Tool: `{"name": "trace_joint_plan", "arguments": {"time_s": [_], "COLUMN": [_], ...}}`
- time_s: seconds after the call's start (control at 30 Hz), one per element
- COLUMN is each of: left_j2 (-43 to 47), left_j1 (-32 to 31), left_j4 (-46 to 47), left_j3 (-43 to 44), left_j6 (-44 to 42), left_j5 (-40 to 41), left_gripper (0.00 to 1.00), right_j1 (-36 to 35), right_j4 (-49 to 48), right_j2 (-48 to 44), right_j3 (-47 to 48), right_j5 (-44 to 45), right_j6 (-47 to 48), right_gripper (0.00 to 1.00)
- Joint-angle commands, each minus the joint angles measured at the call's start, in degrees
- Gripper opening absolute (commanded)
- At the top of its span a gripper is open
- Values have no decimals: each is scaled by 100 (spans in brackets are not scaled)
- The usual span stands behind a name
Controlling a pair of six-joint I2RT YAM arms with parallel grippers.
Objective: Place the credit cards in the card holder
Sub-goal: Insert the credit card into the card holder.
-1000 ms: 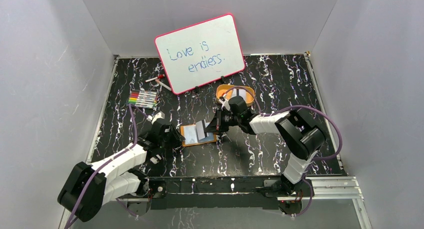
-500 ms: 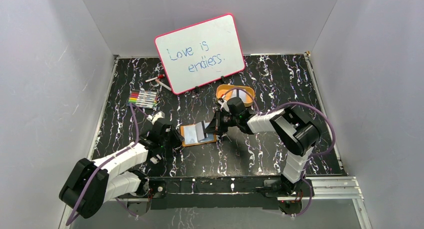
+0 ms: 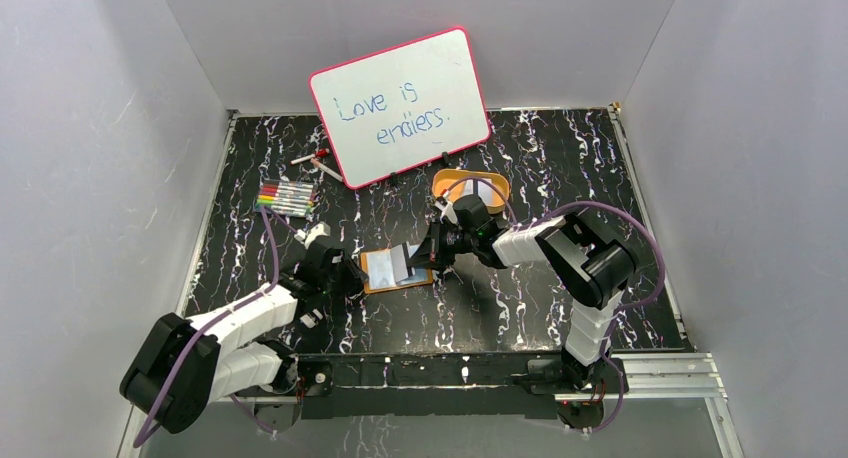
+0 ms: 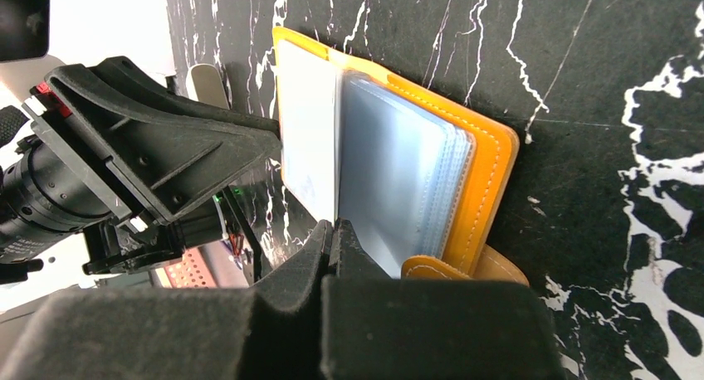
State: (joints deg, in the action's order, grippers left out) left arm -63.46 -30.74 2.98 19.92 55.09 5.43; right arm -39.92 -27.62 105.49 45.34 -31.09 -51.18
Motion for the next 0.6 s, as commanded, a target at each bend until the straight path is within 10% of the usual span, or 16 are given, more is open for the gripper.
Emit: {"name": "trace_joint_plan", "arguments": {"time_s": [0.0, 0.57], "left_j2": [-77, -44], "left_j1": [24, 24], "left_j4": [-20, 0], "left_j3": [-67, -120], "left_j6": [-47, -13], "left_j5": [29, -5], "left_gripper": [22, 19], "right_j1": [-30, -41], "right_j4": [-340, -477], "right_j2": [46, 200], "right_j3": [172, 115], "right_j5": [-133, -168], "right_j6": [-53, -187], "right_gripper": [0, 0]}}
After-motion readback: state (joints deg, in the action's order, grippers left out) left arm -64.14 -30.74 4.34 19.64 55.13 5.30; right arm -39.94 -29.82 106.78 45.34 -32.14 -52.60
